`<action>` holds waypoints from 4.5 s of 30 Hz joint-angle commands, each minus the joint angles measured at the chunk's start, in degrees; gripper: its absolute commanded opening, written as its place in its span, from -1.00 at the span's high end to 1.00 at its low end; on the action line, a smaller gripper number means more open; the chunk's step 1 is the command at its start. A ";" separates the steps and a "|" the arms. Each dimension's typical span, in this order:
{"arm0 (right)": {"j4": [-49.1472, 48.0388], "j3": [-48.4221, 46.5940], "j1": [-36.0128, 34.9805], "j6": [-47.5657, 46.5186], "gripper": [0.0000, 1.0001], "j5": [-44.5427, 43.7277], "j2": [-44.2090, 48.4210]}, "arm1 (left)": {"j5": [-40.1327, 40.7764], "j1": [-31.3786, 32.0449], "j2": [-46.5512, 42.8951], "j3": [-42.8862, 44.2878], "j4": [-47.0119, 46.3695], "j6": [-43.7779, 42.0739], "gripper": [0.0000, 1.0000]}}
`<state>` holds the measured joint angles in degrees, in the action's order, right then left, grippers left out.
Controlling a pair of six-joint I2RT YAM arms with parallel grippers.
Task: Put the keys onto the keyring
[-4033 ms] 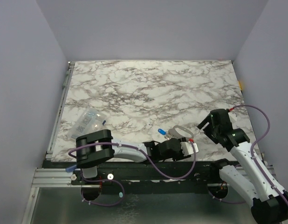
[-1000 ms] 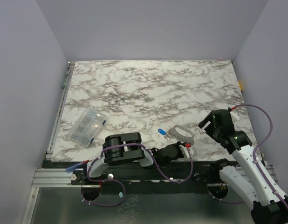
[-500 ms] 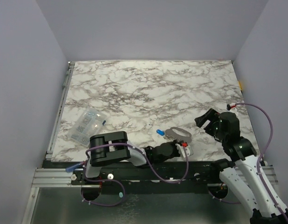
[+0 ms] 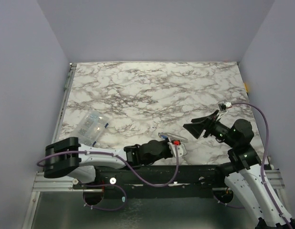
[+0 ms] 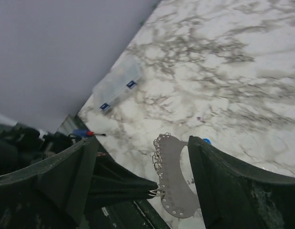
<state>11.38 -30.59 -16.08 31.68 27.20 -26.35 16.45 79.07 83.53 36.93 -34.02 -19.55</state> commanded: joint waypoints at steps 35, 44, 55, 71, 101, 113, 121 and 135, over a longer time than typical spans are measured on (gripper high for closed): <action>-24.67 -8.05 -29.00 -17.16 0.22 26.17 -30.46 | -14.29 -1.36 -44.88 -1.82 41.01 -0.85 1.00; -22.01 -7.40 -30.06 -18.60 0.24 24.26 -29.61 | -16.36 -3.68 -44.59 -1.51 40.78 1.12 1.00; -20.08 -7.46 -30.93 -20.03 0.24 21.74 -30.12 | -21.70 -6.58 -45.05 -1.60 39.14 2.52 1.00; -20.33 -6.18 -31.04 -19.28 0.25 16.73 -26.72 | -23.51 -8.32 -44.30 -1.73 39.07 2.71 1.00; -9.20 -11.00 -31.12 -24.10 -0.02 11.46 -25.06 | -26.30 -10.11 -44.38 -1.69 39.07 2.42 1.00; -9.47 -11.07 -31.12 -23.27 0.03 17.44 -28.50 | -26.83 -11.04 -44.86 -1.76 38.88 3.18 1.00; -10.85 -10.68 -31.12 -22.51 0.03 18.68 -29.55 | -27.11 -11.52 -44.95 -1.90 38.27 3.87 1.00; -13.87 -10.88 -31.53 -21.46 0.23 19.27 -31.09 | -27.49 -11.74 -44.25 -2.12 38.09 4.22 1.00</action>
<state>-0.27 -40.97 -46.94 9.67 45.12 -56.97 -9.37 67.57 39.38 34.89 6.35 -15.84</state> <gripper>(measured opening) 0.409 0.018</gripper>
